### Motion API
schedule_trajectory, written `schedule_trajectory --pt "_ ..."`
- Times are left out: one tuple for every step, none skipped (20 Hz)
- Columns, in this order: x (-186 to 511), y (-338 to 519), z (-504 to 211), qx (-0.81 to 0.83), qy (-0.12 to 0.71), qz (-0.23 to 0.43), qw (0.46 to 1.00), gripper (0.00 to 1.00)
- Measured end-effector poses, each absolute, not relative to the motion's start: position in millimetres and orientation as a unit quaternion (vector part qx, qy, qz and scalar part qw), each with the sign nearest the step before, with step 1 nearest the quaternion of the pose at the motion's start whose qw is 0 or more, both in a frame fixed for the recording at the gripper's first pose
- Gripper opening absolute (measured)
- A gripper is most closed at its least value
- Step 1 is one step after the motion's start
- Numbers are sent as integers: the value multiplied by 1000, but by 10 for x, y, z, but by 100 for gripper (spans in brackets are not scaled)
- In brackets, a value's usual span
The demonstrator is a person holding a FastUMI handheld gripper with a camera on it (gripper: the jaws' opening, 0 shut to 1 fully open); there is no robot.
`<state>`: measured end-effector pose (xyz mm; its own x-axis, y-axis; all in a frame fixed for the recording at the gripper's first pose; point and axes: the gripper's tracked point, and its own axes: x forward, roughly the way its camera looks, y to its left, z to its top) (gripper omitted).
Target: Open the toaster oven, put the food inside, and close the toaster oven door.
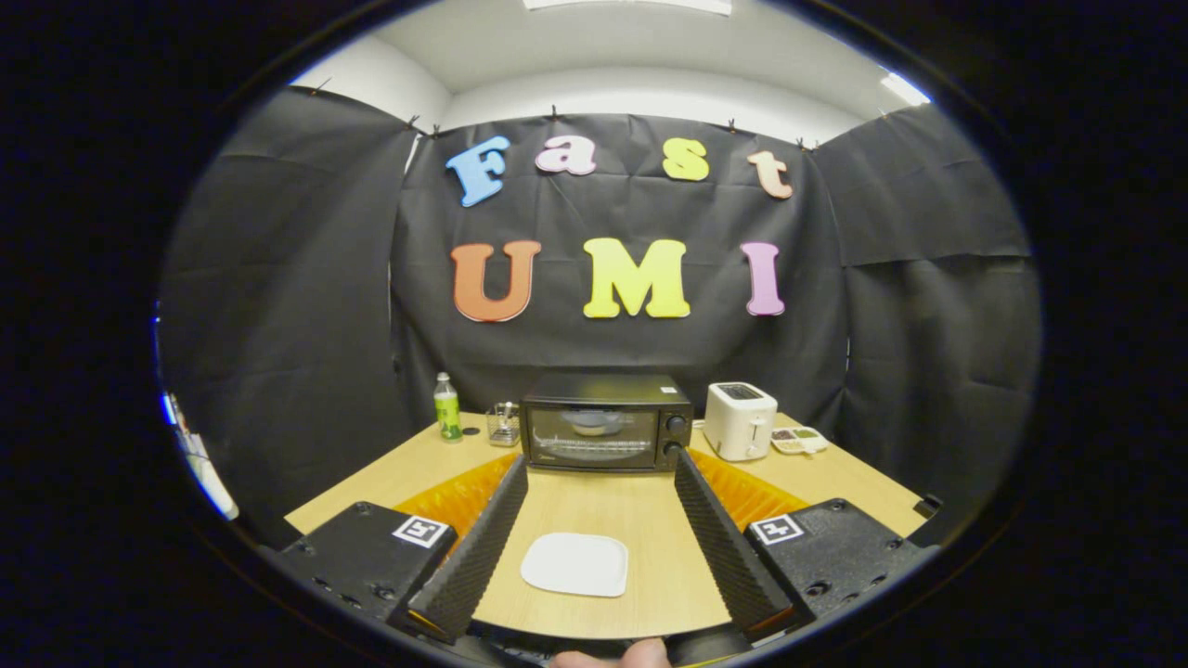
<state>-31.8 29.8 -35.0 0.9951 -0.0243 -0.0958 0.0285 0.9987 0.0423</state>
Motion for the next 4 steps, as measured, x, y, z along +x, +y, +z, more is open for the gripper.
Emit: schedule_trajectory --pt "-328 312 -358 21 52 -10 998 100" --pt "-338 325 -353 23 51 -7 998 100" --pt "-359 333 -342 25 51 -7 998 100" --pt "-361 341 -317 25 49 -7 998 100"
